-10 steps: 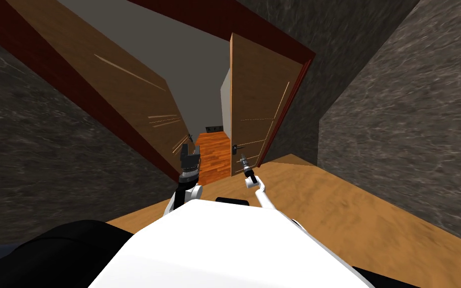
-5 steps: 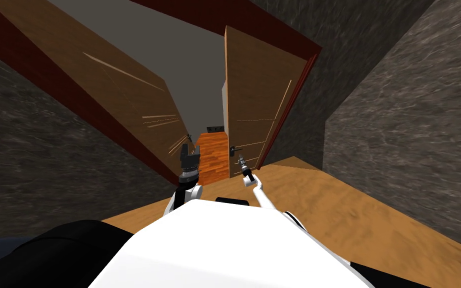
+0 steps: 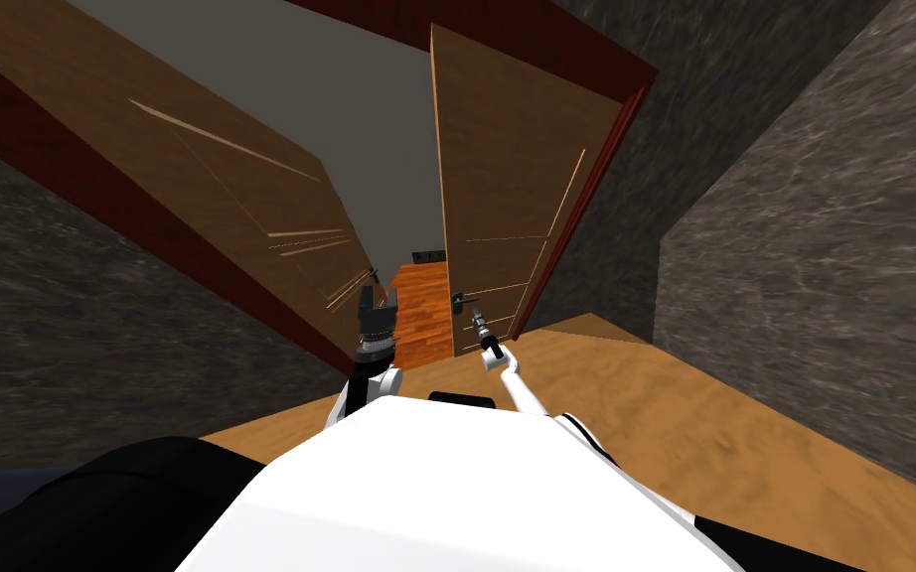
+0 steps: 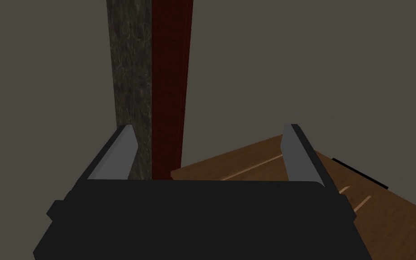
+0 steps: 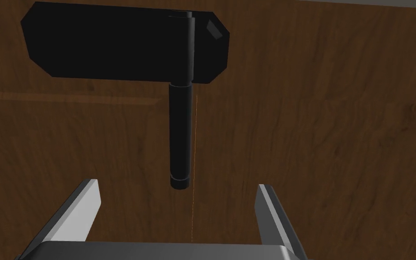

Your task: Push the door open

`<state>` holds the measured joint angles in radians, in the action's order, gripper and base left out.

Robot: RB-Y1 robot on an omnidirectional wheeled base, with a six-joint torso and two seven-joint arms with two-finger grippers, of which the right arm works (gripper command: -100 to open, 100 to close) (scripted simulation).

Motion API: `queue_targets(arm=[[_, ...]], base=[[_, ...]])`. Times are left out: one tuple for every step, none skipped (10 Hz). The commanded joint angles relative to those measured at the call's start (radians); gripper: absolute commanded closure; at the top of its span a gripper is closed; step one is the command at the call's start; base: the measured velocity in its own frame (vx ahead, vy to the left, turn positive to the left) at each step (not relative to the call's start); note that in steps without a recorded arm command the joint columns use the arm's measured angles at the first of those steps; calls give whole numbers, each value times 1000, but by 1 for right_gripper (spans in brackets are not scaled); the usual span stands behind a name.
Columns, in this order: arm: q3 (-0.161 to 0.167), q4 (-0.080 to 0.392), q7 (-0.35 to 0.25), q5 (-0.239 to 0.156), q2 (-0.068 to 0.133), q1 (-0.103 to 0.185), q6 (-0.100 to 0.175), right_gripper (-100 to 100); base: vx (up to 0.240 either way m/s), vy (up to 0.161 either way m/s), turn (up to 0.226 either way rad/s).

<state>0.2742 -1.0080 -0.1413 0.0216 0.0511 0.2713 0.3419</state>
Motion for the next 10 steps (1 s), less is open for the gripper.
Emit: queue_targets(arm=[[-3,5,1,-1,4,2,2,-100],[-7,10,2,-1,6,3,4,-100],[-10,13,3,-2,6,5,6,-100],[-13,17,4,-2,4,6,7,-100],[-16,20,5,-3,1,7,8,-100],[-19,23,6,-3,-3,8,10,-100],[-21,27,7,-4,-9,9,11,-100],[-20,26,6,-4,-6,9,10,-100],[-20,26,6,-4,-6,9,10,100],[-20,26,6,-4,-6,9,10,100]], base=[[192,77,24],[182,81,27],[190,84,34],[198,53,22],[222,46,28],[187,67,22],[158,67,19],[72,27,2],[-8,-4,-3],[-20,-11,8]])
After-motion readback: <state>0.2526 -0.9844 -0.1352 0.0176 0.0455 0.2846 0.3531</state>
